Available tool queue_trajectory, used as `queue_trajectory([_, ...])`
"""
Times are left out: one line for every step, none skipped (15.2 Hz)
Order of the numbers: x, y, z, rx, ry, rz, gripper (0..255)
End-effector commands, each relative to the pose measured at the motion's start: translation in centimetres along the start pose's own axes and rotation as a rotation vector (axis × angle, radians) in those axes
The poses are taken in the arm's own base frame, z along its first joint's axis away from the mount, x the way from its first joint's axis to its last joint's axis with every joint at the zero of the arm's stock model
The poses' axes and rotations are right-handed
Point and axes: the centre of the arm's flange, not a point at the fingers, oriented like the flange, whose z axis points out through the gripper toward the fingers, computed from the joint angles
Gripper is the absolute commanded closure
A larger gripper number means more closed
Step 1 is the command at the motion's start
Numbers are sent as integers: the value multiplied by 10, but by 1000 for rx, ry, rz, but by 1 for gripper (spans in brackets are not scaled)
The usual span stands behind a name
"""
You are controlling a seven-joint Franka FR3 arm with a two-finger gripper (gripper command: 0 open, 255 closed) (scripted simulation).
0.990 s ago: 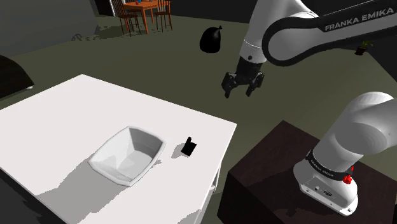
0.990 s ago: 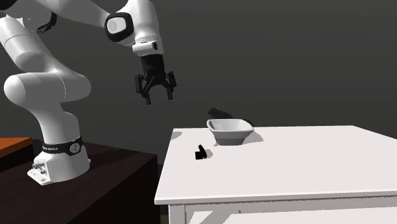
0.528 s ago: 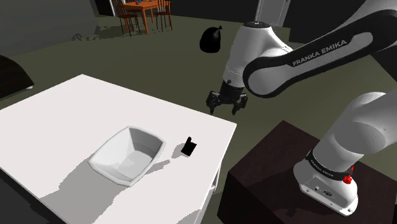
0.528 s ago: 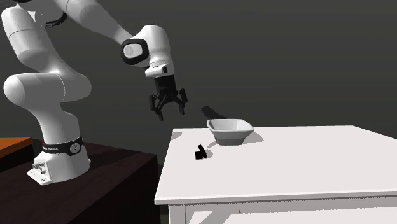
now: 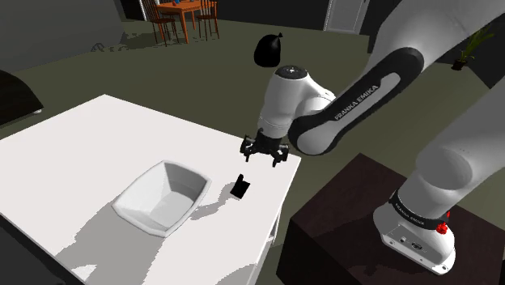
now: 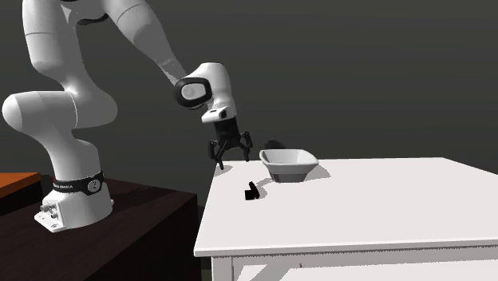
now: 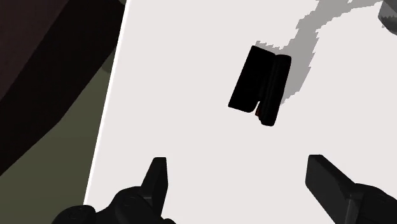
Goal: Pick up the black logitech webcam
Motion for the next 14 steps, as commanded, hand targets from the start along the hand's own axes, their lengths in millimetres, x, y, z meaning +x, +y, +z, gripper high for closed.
queue_trajectory([-7, -16, 22, 14, 3, 53, 0])
queue_trajectory([-10, -23, 32, 18, 4, 77, 0])
queue_trajectory([-13, -30, 43, 22, 6, 101, 0])
queue_trajectory([-15, -38, 53, 25, 8, 124, 0])
queue_trajectory([-17, -45, 63, 29, 9, 148, 0])
queue_trajectory([-19, -52, 74, 32, 11, 172, 0])
queue_trajectory([-21, -58, 82, 35, 12, 191, 0])
queue_trajectory([-21, -57, 87, 35, 12, 191, 0])
queue_trajectory([-22, -56, 92, 35, 12, 191, 0])
queue_trajectory([-22, -55, 97, 35, 12, 191, 0])
queue_trajectory([-23, -55, 103, 35, 12, 191, 0])
queue_trajectory([-23, -54, 108, 35, 12, 191, 0])
queue_trajectory([-24, -53, 113, 35, 12, 191, 0])
queue_trajectory([-25, -52, 118, 35, 12, 191, 0])
